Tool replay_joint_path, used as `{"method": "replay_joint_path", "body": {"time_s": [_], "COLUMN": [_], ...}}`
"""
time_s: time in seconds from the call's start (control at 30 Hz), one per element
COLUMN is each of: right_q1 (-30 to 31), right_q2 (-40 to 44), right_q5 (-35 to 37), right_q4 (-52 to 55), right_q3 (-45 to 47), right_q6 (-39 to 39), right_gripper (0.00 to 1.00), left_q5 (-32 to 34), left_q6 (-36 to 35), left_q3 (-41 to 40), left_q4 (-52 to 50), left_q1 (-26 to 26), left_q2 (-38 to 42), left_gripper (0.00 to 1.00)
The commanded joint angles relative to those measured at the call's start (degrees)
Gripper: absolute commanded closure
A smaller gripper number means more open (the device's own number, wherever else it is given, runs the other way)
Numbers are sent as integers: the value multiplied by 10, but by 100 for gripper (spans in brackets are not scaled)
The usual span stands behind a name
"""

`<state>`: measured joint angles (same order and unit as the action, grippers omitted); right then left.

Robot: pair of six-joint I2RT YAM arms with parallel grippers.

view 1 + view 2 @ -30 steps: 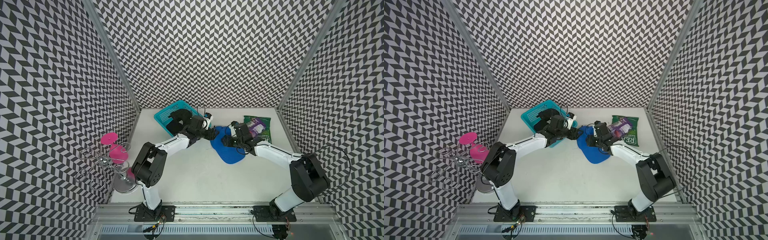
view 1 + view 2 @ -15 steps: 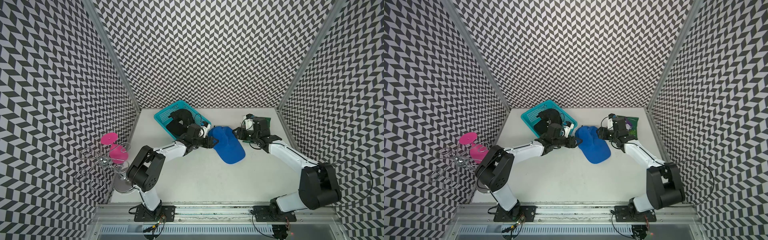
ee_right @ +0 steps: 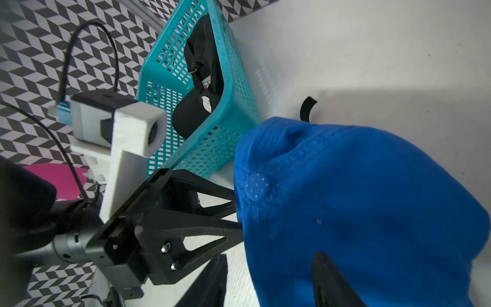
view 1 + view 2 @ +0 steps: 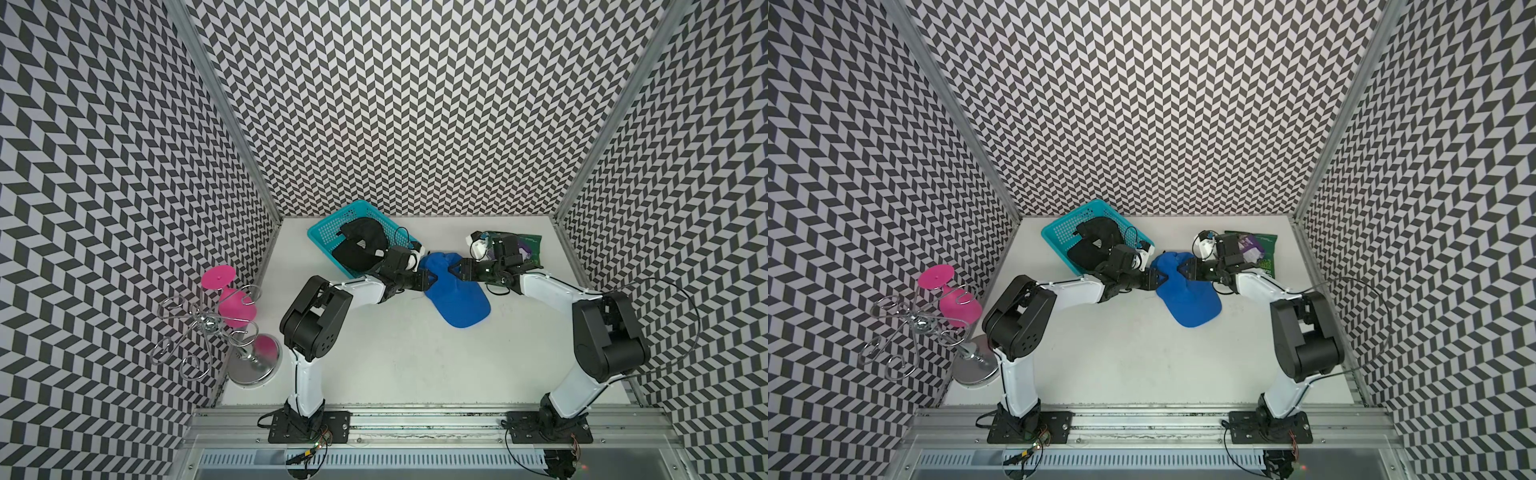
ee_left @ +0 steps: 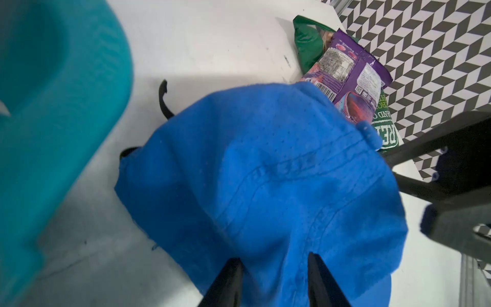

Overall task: Turn the baseball cap inside out
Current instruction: Smooth out the baseball cap at the center of the board.

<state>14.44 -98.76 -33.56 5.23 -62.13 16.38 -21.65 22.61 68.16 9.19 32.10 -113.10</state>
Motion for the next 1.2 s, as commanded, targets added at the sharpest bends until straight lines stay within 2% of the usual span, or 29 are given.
{"method": "replay_joint_path", "body": {"time_s": [0.0,0.1,0.23,0.3,0.37,0.47,0.5,0.77,0.93,1.03,1.13,1.17], "right_q1": [2,2,2,3,2,2,2,2,7,7,7,7], "right_q2": [-20,-42,-66,-66,-63,-50,-43,37,66,63,70,76], "right_q5": [-13,-14,-15,-8,5,30,42,195,249,245,252,255], "right_q4": [-47,-50,-54,-66,-78,-92,-98,-106,-105,-91,-70,-67], "right_q3": [-31,-48,-63,-61,-57,-49,-42,12,38,30,17,17], "right_q6": [16,22,36,49,60,72,75,103,112,107,93,87], "right_gripper": [45,50,60,70,79,98,100,100,100,90,67,62], "left_q5": [16,19,19,19,21,19,18,12,-9,-24,-28,-31], "left_q6": [-18,-26,-43,-51,-60,-80,-90,-175,-227,-249,-254,-253], "left_q3": [25,28,42,47,53,70,79,166,245,282,302,302], "left_q4": [7,7,-7,-10,-14,-28,-33,-86,-135,-159,-174,-174], "left_q1": [-4,-4,-4,-4,-4,-5,-5,-6,-7,-10,-19,-24], "left_q2": [-19,-22,-30,-32,-35,-47,-51,-99,-151,-175,-185,-185], "left_gripper": [70,84,95,100,100,100,100,100,100,100,100,100]}}
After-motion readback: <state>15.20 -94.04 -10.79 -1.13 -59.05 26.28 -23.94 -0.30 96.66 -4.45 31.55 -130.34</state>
